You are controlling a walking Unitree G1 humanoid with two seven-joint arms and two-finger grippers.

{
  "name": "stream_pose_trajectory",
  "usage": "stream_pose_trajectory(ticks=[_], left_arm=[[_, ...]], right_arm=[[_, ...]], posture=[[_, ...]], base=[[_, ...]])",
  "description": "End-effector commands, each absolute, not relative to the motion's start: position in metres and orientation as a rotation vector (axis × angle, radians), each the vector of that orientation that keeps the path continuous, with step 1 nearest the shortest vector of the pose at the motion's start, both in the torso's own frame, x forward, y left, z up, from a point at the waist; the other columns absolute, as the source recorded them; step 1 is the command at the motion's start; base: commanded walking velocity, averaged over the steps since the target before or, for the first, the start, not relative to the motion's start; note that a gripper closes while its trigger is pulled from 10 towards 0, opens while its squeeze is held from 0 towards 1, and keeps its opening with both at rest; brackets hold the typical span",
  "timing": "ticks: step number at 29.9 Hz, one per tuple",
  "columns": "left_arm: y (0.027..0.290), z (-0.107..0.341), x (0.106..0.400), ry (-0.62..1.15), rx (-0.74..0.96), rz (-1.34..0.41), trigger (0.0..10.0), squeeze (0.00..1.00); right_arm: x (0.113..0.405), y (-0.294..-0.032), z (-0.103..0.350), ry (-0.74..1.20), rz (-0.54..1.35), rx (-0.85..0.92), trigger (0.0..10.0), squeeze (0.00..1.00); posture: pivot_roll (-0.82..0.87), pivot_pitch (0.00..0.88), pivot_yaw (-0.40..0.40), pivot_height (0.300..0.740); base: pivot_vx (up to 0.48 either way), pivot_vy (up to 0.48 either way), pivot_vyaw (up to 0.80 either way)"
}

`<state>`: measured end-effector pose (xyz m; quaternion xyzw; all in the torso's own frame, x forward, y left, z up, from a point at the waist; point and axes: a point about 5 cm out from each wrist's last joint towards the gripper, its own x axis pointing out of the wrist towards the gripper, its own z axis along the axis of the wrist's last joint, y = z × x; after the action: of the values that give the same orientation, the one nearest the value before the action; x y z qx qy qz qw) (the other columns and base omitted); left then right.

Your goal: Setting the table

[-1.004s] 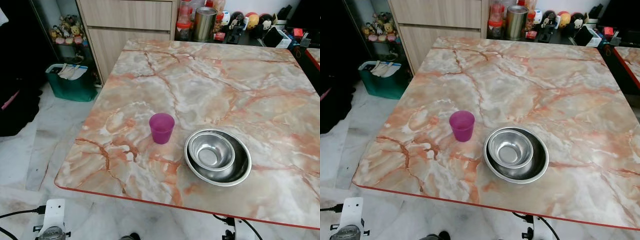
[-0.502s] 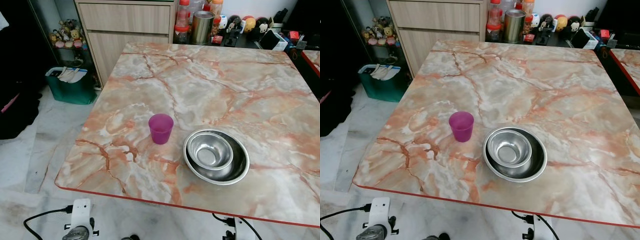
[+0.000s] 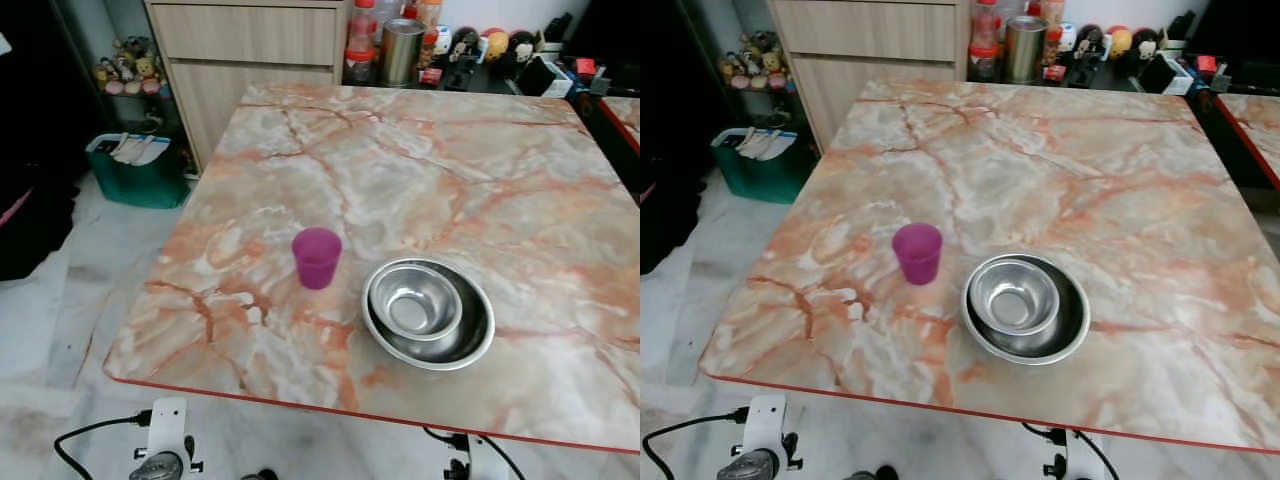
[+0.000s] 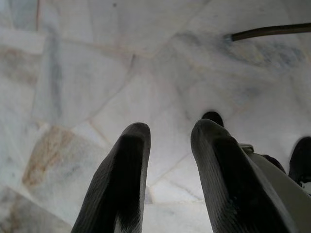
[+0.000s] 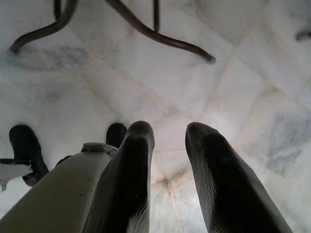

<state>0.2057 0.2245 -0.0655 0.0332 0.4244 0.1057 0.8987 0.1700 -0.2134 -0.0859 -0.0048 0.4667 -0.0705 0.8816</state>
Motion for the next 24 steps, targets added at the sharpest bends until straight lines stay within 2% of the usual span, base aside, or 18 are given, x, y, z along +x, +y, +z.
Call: stream_pose_trajectory(ticks=[1,13,24], left_arm=[[0.2226,-0.0680,0.2023,0.889,0.052,0.223,10.0,0.00],[0.2216,-0.0681,0.2027,0.890,0.046,0.232,10.0,0.00],[0.2189,-0.0684,0.2036,0.899,0.059,0.223,10.0,0.00]], right_arm=[[0.1607,-0.2169,-0.0895,1.005,-0.161,-0.007,10.0,0.00],[0.1620,-0.2165,-0.0890,1.006,-0.144,-0.014,10.0,0.00],[0.1632,-0.2158,-0.0886,1.002,-0.134,-0.014,10.0,0.00]], posture=[[-0.02,0.140,-0.009,0.740],[-0.03,0.163,-0.009,0.740],[-0.03,0.164,-0.005,0.740]], base=[[0.000,-0.255,-0.60],[0.000,-0.102,0.00],[0.000,-0.379,0.00]])
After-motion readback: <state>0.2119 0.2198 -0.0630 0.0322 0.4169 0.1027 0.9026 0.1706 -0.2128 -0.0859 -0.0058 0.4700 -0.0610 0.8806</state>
